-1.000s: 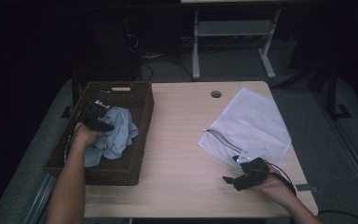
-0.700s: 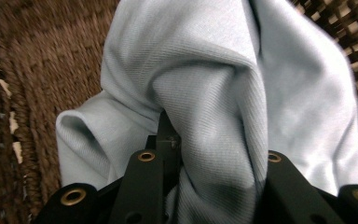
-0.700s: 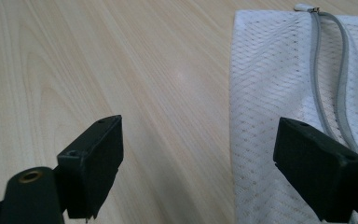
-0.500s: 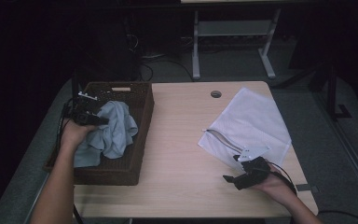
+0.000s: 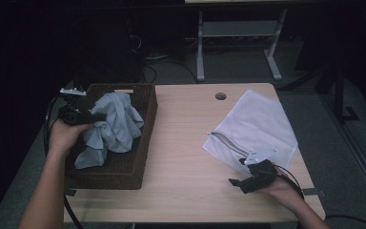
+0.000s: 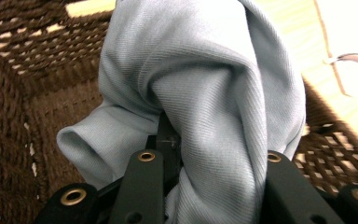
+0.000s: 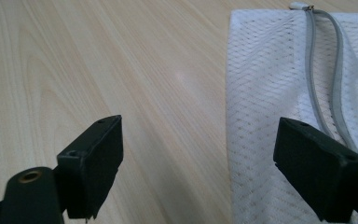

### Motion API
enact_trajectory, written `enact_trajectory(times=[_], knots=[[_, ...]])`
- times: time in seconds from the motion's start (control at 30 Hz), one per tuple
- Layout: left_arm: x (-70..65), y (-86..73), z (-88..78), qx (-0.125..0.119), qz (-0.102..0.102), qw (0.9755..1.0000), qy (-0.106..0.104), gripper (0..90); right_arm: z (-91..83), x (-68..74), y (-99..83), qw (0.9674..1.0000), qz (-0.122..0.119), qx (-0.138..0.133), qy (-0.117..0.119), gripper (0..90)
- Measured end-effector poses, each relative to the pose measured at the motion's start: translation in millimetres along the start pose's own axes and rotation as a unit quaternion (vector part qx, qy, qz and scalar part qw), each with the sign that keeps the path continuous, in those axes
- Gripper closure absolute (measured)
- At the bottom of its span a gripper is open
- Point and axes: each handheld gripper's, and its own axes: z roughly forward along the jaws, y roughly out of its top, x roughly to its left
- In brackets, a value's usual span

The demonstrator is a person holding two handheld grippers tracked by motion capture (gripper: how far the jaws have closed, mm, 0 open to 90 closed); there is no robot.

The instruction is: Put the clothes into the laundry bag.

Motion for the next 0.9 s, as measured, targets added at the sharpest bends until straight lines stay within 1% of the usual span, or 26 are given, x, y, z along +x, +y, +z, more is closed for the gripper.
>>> enact_trajectory(times=[0.13,0.23,0.27,0.3,0.43,0.5,0.6,0.63,0.67,0.77,0.83,0.9], knots=[[-7.6,5.9,-11.9,-0.011,0.006,0.9999,-0.008,72.3,-1.7,-0.9,-1.2,1.0000,0.002,-0.001,-0.002,15.1],[-13.5,11.4,-21.3,-0.021,0.011,0.9996,-0.015,72.3,-2.9,-2.0,-2.9,0.9999,0.010,-0.009,-0.002,15.0],[-15.5,13.4,-24.4,-0.025,0.013,0.9994,-0.018,72.3,-2.8,-2.7,-3.7,0.9998,0.016,-0.010,0.002,15.0],[-17.9,15.6,-27.4,-0.028,0.014,0.9993,-0.020,72.3,-2.9,-2.9,-4.5,0.9998,0.017,-0.008,0.001,15.0],[-28.8,25.5,-39.8,-0.041,0.024,0.9985,-0.028,72.3,-4.2,-3.7,-5.5,0.9998,0.015,-0.011,-0.003,14.9],[-35.2,30.9,-45.6,-0.047,0.031,0.9978,-0.034,72.3,-4.5,-4.0,-5.5,0.9998,0.018,-0.013,-0.002,14.9],[-45.0,39.4,-53.3,-0.057,0.036,0.9968,-0.044,72.3,-4.7,-4.1,-5.5,0.9997,0.018,-0.014,-0.003,14.9],[-45.0,39.4,-53.3,-0.057,0.036,0.9968,-0.044,72.3,-4.7,-4.1,-5.5,0.9997,0.018,-0.014,-0.003,14.9],[-52.1,45.9,-57.8,-0.061,0.041,0.9959,-0.052,72.3,-5.3,-3.6,-5.4,0.9997,0.018,-0.014,-0.004,14.9],[-64.0,55.9,-63.5,-0.069,0.055,0.9941,-0.063,72.3,-6.7,-3.9,-5.7,0.9997,0.018,-0.015,-0.005,14.9],[-72.1,61.9,-65.1,-0.075,0.061,0.9926,-0.073,72.3,-7.5,-4.8,-6.3,0.9997,0.018,-0.017,-0.007,14.9],[-80.4,67.2,-64.7,-0.082,0.064,0.9907,-0.088,72.3,-7.8,-5.4,-7.0,0.9996,0.021,-0.015,-0.008,14.9]])
